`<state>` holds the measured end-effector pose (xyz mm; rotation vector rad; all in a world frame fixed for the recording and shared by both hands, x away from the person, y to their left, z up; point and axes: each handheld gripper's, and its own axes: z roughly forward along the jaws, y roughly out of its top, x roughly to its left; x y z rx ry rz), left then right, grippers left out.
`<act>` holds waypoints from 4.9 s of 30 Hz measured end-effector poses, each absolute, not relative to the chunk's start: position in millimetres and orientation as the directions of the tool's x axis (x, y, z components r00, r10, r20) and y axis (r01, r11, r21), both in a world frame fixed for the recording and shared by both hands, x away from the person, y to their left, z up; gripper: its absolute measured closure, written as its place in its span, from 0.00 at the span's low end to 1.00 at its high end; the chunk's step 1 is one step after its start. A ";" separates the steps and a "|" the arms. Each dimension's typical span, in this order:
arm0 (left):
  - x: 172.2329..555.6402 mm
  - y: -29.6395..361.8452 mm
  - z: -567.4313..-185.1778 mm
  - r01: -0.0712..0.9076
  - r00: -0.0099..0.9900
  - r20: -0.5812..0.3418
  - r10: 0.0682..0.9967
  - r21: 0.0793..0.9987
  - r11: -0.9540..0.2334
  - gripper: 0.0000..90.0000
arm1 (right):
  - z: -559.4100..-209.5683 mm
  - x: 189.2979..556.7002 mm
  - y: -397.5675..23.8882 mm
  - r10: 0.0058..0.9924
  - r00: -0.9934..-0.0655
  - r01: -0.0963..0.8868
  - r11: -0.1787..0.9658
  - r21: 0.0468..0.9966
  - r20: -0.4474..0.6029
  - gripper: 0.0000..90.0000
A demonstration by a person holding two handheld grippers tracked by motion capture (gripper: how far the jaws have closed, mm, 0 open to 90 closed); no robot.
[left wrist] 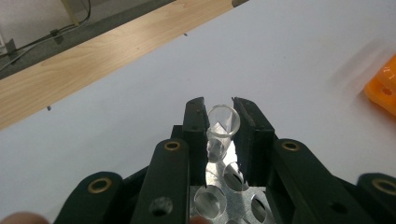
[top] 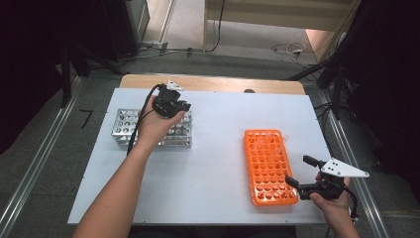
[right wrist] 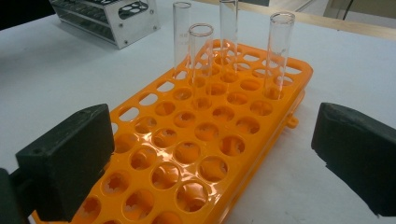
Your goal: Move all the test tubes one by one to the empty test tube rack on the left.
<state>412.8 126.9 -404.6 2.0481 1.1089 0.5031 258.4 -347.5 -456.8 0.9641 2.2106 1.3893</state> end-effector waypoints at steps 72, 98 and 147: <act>276.2 124.8 -417.5 0.361 0.659 -0.165 0.734 0.925 -0.116 0.00 | -472.2 299.6 -299.0 0.709 -0.703 0.427 0.359 0.830 0.055 0.60; 285.3 108.3 -404.1 0.330 0.674 -0.161 0.721 0.939 -0.099 0.00 | -406.4 289.2 -285.5 0.672 -0.740 0.361 0.357 0.861 0.031 0.82; 277.7 50.6 -409.7 0.350 0.771 -0.091 0.631 0.887 -0.300 0.67 | -429.0 296.3 -147.6 0.451 -0.887 0.220 0.607 0.764 -0.102 0.82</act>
